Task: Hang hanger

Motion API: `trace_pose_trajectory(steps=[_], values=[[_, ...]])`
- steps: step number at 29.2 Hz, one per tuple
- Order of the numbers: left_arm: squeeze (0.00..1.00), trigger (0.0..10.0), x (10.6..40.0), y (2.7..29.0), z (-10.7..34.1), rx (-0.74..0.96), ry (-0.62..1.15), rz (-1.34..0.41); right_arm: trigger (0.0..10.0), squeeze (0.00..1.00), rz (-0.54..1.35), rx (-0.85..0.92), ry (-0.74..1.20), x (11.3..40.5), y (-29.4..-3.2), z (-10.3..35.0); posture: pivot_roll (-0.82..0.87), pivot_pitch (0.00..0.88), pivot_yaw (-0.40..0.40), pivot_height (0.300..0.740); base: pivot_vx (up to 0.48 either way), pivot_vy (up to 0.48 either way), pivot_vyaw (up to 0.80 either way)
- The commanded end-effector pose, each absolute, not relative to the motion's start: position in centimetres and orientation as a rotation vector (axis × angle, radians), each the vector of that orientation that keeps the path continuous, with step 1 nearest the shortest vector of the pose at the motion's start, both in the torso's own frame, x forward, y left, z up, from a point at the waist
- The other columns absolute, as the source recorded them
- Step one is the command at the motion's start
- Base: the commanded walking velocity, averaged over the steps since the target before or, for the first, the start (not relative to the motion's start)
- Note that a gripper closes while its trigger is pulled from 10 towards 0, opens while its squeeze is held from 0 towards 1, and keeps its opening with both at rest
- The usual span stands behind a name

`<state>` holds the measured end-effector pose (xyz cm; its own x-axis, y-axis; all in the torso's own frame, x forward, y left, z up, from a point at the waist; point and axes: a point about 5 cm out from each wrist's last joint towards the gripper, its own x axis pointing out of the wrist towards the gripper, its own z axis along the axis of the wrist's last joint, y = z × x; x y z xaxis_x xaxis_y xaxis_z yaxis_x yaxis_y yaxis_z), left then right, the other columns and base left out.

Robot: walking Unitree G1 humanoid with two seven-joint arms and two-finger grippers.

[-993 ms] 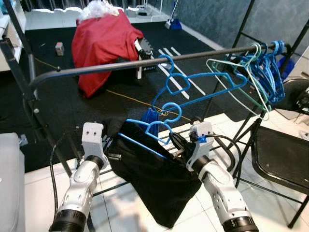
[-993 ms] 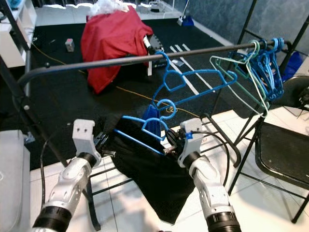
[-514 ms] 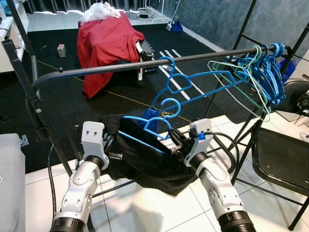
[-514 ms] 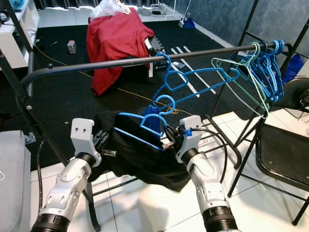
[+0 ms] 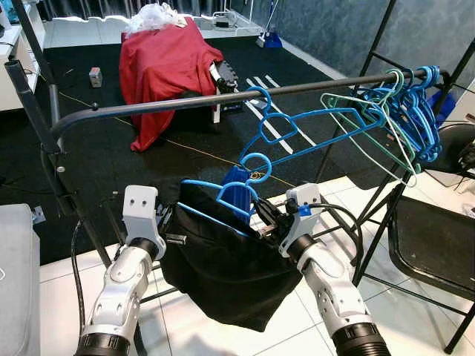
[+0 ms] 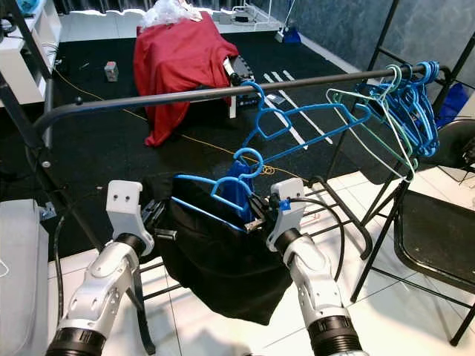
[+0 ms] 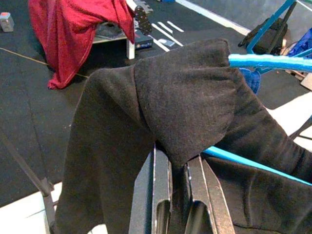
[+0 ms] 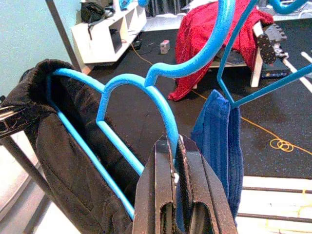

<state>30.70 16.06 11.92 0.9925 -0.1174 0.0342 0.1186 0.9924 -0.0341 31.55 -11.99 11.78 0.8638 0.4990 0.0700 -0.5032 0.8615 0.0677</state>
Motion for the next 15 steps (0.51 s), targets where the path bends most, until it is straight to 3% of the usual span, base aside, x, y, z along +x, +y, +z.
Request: trace_pose_trajectory(steps=[1, 15], values=[[0.00, 10.0, 30.39, 15.67, 11.79, -0.046, -0.022, -0.143, 10.0, 0.00, 0.528, 0.094, -0.090, 31.57, -11.99, 12.44, -0.08, 0.078, -0.065, 0.740, -0.428, 0.000, 0.00], [0.00, 10.0, 30.31, 15.47, 11.86, -0.040, -0.008, -0.153, 10.0, 0.00, 0.533, 0.102, -0.089, 31.51, -11.87, 12.35, -0.07, 0.081, -0.064, 0.740, -0.439, 0.000, 0.00]])
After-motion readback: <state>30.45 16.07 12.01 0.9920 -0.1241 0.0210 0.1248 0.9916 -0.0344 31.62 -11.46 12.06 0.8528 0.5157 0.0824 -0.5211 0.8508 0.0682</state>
